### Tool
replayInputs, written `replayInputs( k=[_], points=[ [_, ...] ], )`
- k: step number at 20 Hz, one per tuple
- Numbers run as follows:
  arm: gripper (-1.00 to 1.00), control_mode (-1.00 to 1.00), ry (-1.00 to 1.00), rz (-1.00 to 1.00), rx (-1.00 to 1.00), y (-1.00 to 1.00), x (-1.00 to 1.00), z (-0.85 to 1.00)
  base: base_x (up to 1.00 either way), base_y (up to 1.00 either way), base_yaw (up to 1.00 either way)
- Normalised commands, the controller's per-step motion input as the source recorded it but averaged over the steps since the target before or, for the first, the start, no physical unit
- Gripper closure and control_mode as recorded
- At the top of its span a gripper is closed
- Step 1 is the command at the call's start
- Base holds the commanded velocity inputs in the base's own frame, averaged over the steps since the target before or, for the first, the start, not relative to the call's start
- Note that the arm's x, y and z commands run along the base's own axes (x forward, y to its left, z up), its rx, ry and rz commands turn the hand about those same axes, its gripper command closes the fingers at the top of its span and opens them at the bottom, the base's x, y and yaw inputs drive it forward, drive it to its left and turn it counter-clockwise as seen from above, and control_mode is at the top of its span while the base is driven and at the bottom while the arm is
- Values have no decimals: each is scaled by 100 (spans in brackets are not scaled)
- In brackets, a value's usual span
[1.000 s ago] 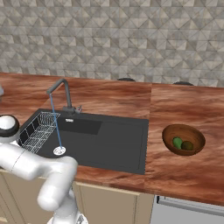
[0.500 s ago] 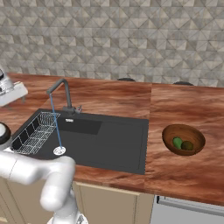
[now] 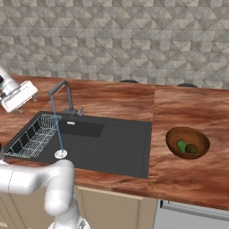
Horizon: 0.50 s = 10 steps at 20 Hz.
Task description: Pick the avocados from the sink and place them in one bowl. Place the lemon wedge in the other bowl. Then turn off the sink faucet.
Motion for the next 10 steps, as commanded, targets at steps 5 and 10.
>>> replayInputs(
  k=[5, 10],
  points=[
    [-100, -100, 0, -8, -3, -60, -60, 95, 0, 0, 0],
    [-100, -100, 0, 5, 3, -93, -55, 43, 0, 0, 0]
  ],
)
